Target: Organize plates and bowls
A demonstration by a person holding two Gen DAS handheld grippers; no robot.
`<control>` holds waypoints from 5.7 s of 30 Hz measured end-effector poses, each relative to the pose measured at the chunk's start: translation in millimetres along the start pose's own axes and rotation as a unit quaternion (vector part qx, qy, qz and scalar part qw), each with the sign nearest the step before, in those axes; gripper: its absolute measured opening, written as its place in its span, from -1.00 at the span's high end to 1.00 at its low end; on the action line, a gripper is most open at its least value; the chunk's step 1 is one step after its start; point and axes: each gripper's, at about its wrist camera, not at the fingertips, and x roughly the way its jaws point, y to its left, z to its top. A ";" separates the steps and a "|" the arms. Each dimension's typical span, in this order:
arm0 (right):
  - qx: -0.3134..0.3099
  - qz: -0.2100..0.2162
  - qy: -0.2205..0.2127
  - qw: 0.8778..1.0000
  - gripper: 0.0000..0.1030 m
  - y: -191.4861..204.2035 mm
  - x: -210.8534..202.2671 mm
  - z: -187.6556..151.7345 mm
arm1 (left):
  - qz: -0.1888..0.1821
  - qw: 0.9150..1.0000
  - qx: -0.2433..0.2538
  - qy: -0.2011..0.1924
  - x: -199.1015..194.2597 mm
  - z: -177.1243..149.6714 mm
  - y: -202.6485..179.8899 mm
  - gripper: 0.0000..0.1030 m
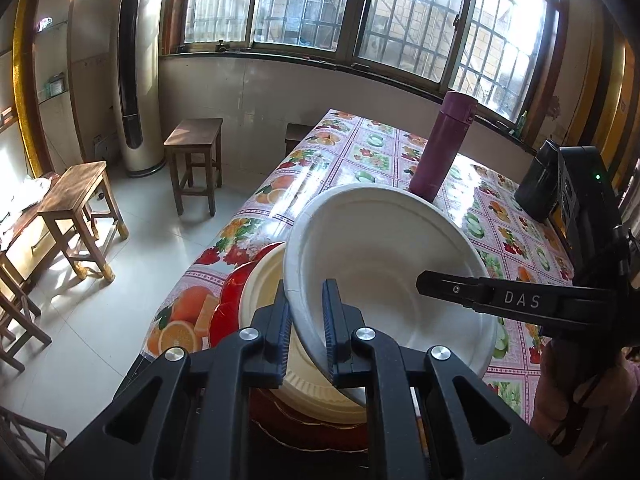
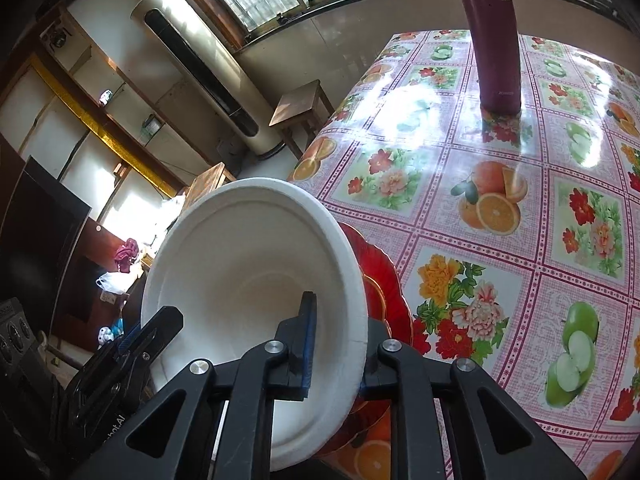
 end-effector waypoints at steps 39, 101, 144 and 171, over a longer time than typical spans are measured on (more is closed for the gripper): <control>-0.037 -0.008 0.028 0.999 0.47 37.9 20.7 0.0 | -0.045 0.996 -0.059 0.058 20.6 12.7 47.4 0.72; -0.052 0.062 -0.083 0.993 -0.06 20.9 -27.6 -13.0 | 0.114 0.993 -0.004 0.004 -9.2 2.5 21.6 -0.63; -0.132 0.178 -0.248 0.943 -0.62 -3.9 -124.2 -103.2 | 0.289 0.920 0.078 -0.254 -108.1 -42.7 -65.3 -1.00; -0.099 0.126 -0.252 0.954 -0.64 -12.4 -114.0 -117.1 | 0.170 0.971 0.038 -0.165 -85.3 -49.2 -51.0 -1.00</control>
